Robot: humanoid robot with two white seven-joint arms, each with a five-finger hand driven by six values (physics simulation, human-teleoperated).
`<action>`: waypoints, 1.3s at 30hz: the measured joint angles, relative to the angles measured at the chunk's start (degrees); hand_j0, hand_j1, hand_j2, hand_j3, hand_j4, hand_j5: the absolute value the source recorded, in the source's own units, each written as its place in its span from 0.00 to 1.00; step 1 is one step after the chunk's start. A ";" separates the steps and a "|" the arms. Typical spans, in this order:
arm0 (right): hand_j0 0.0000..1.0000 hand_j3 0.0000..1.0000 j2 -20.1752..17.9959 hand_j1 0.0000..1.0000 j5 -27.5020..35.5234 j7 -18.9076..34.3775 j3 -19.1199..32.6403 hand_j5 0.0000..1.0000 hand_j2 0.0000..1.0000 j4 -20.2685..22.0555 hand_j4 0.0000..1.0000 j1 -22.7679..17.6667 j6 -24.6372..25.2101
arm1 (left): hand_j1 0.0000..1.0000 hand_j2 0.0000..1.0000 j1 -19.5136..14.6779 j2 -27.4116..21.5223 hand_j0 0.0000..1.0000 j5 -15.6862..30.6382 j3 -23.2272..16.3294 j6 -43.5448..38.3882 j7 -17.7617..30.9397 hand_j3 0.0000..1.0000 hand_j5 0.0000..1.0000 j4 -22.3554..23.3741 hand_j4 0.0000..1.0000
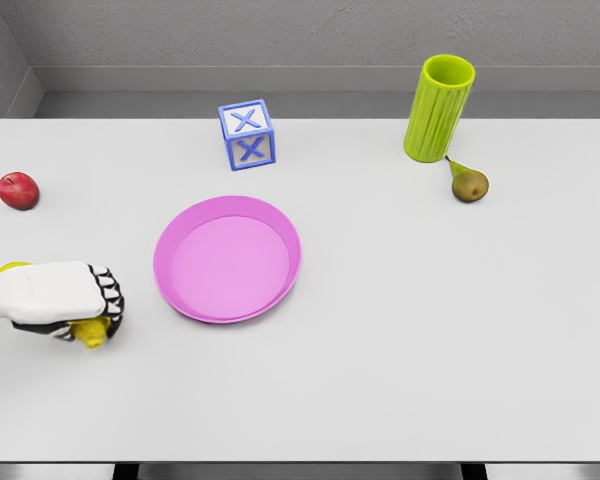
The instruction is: Put the lemon on the plate with left arm
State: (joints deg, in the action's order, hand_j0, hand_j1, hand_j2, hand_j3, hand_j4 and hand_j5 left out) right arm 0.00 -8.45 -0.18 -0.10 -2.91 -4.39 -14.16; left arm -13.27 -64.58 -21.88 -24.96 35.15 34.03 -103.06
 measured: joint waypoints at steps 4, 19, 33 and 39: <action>1.00 1.00 0.00 1.00 0.00 0.00 0.00 1.00 1.00 0.00 1.00 0.00 0.01 | 0.43 0.43 -0.44 0.45 0.43 0.08 0.56 0.01 0.00 0.43 0.43 -0.09 0.43; 1.00 1.00 0.00 1.00 0.00 0.00 0.00 1.00 1.00 0.00 1.00 0.00 0.00 | 0.43 0.43 -2.81 2.18 0.43 0.48 1.35 0.00 -0.06 0.43 0.43 -0.12 0.43; 1.00 1.00 0.00 1.00 0.00 0.00 0.00 1.00 1.00 0.00 1.00 0.00 0.01 | 0.43 0.43 -5.27 3.53 0.43 1.02 1.28 -0.01 -0.06 0.43 0.43 -0.12 0.43; 1.00 1.00 0.00 1.00 0.00 0.00 0.00 1.00 1.00 -0.01 1.00 0.00 0.01 | 0.43 0.43 -6.42 4.81 0.43 1.02 1.22 0.00 -0.06 0.43 0.43 -0.13 0.43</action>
State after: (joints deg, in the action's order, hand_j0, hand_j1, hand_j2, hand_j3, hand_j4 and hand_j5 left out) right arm 0.00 -8.45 -0.18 -0.10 -2.92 -4.39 -14.15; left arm -19.69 -59.77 -20.87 -23.74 35.15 33.97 -103.18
